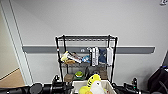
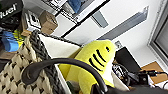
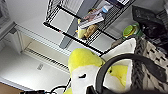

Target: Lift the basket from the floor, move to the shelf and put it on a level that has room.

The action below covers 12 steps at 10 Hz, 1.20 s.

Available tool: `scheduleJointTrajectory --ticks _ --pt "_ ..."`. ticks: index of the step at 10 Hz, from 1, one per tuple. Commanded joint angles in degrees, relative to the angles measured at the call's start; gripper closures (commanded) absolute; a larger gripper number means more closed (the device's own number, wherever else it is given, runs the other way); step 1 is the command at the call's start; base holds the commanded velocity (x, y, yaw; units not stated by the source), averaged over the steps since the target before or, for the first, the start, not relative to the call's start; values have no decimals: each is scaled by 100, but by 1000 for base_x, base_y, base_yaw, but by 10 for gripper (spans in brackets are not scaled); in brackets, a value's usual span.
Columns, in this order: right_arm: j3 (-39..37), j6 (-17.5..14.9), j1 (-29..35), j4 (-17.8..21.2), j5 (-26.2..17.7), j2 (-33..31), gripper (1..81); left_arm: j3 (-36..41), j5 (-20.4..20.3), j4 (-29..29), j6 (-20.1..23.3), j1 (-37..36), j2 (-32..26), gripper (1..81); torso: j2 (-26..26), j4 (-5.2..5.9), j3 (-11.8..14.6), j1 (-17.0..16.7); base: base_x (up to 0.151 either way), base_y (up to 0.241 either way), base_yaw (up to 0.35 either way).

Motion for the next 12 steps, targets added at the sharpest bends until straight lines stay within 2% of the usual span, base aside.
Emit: scheduleJointTrajectory --ticks 1,12 --pt "263 35 790 -27 16 -65 811 288 28 -99 59 -863 -28 811 0 0 -2 0 116 0 0" --pt "263 35 798 -27 16 -74 811 288 28 -99 51 -863 -29 811 0 0 0 -2 97 0 0"
